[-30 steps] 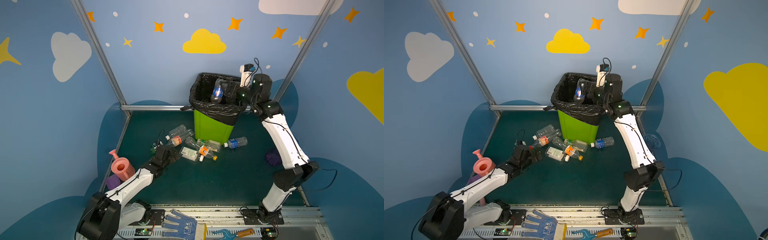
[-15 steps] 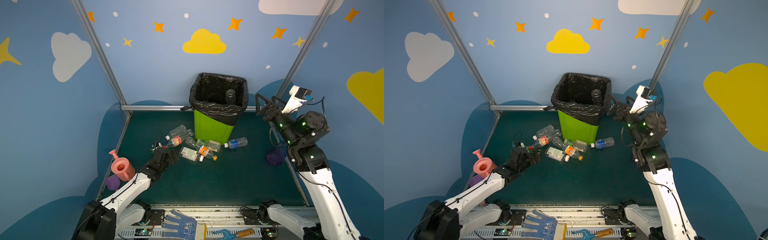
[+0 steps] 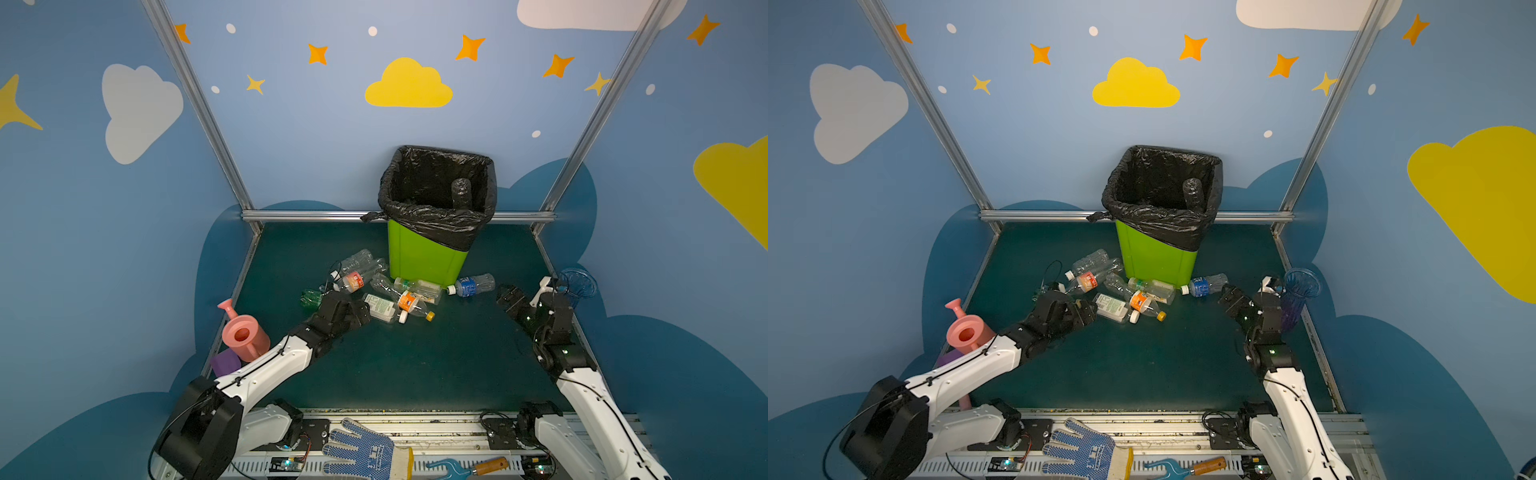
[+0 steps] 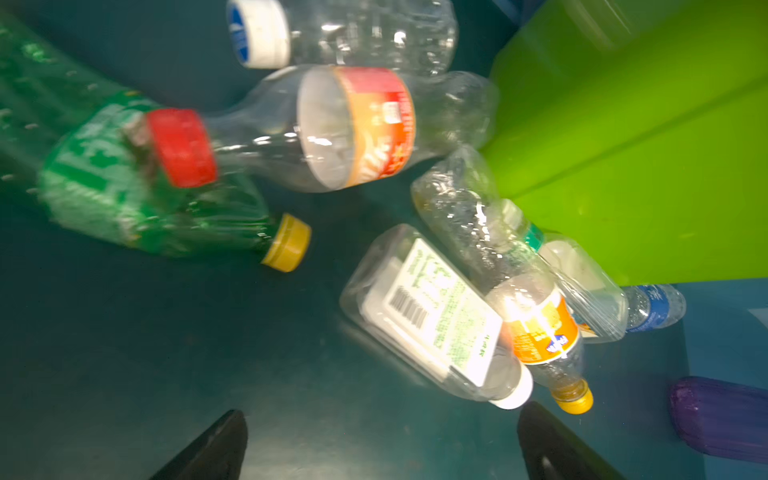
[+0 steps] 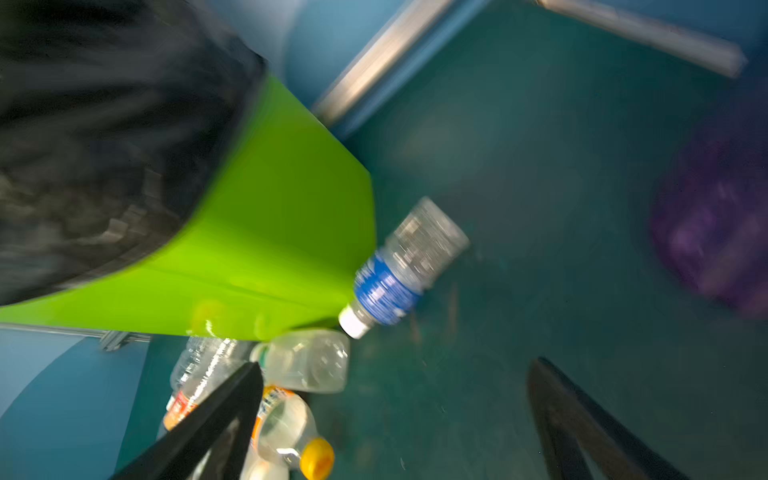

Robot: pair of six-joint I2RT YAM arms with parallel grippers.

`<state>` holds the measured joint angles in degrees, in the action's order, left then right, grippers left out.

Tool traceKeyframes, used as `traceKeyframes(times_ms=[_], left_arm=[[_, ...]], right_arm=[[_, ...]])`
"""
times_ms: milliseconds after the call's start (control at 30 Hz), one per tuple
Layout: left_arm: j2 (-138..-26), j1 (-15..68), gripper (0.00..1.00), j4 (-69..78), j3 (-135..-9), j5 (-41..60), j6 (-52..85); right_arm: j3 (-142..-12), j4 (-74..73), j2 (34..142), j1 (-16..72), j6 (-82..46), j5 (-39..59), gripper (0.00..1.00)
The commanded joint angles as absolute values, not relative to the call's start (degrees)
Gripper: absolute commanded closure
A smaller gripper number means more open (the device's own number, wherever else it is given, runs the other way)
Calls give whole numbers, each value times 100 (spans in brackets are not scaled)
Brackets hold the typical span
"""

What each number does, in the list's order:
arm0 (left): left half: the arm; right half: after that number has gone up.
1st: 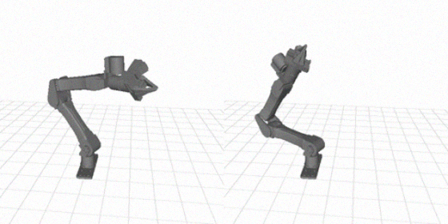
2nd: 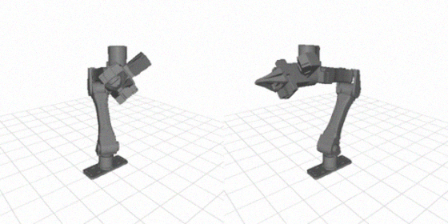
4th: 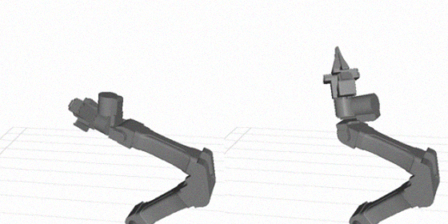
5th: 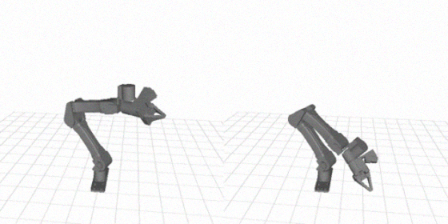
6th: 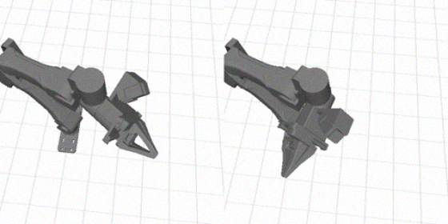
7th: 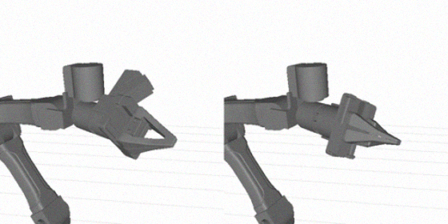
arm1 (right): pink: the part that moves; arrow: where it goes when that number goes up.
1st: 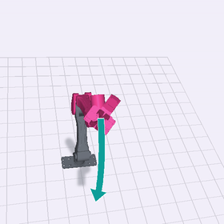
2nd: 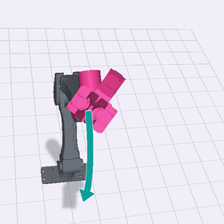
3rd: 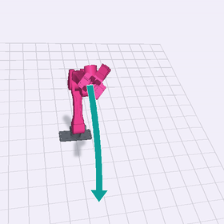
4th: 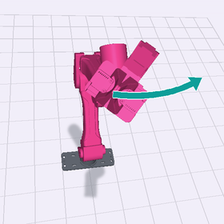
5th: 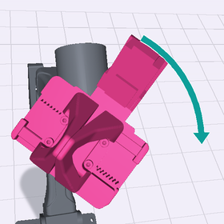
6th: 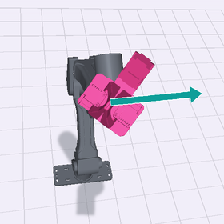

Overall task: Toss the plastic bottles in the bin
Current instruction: 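Reach the left gripper to the square bottle while the right gripper moves beside the bin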

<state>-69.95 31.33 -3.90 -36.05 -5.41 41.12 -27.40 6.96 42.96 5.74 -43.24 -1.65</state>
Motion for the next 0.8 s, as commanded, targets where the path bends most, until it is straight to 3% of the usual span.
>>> traceKeyframes(times_ms=[0,367,767], left_arm=[[-7346,3417,0,-948,-4119,-1214,3916],[-9302,3863,0,-2566,-6076,-1702,4192],[-10140,3887,0,-3052,-6874,-1834,5249]], right_arm=[[-2437,510,3876,519,-4823,-42,2],[-1820,992,3008,376,-4810,-181,2],[-1604,746,3188,-77,-4720,246,2]])
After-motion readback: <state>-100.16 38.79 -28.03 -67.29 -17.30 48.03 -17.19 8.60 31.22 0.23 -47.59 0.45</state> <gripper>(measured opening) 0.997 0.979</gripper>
